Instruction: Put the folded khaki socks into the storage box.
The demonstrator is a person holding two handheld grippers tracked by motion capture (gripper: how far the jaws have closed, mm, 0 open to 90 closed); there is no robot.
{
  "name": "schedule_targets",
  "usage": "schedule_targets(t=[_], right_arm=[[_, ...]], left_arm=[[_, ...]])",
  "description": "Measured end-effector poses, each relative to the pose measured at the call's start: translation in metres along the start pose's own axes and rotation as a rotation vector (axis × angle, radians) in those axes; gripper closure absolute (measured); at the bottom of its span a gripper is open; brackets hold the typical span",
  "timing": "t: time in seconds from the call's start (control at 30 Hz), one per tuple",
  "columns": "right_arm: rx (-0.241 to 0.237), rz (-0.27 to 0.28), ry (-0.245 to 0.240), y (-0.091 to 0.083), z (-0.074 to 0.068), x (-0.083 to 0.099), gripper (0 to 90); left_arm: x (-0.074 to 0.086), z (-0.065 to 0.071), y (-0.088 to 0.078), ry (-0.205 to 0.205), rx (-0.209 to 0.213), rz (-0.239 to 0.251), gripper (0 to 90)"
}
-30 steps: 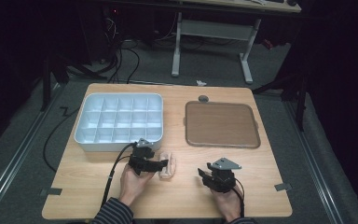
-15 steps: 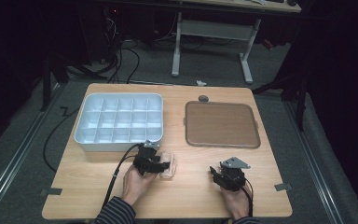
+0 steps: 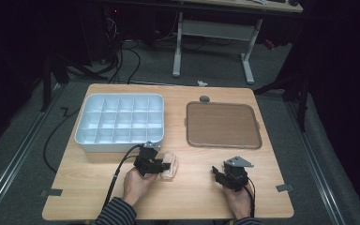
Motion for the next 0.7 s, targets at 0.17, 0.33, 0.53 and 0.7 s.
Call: schedule_targets(t=[0.17, 0.33, 0.53, 0.7], right_arm=[[-0.003, -0.001, -0.004, 0.0003, -0.0004, -0.0001, 42.8], [-0.006, -0.002, -0.004, 0.0006, -0.0008, -0.0004, 41.7], [-0.008, -0.003, -0.004, 0.0007, -0.0011, -0.0006, 40.7], [-0.008, -0.004, -0.004, 0.0009, -0.0013, -0.0008, 40.4]], left_arm=[[-0.0016, 0.0006, -0.0012, 0.015, 0.004, -0.014, 74.2], [-0.0033, -0.0015, -0.0025, 0.016, 0.028, -0.028, 76.9], [-0.0031, -0.0017, -0.0058, 0.030, 0.052, -0.030, 77.7], [-0.0040, -0.0051, -0.0096, 0.023, 0.068, -0.031, 78.2]])
Point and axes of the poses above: each handheld gripper's, and its own axes: y roughly forward along the jaws, x roughly out of its underside, z roughly to its right, the point moved 1 cm from there along y, roughly forward along the jaws, and after that the axes turned 5 degrees about -y, right-handed, at the moved point
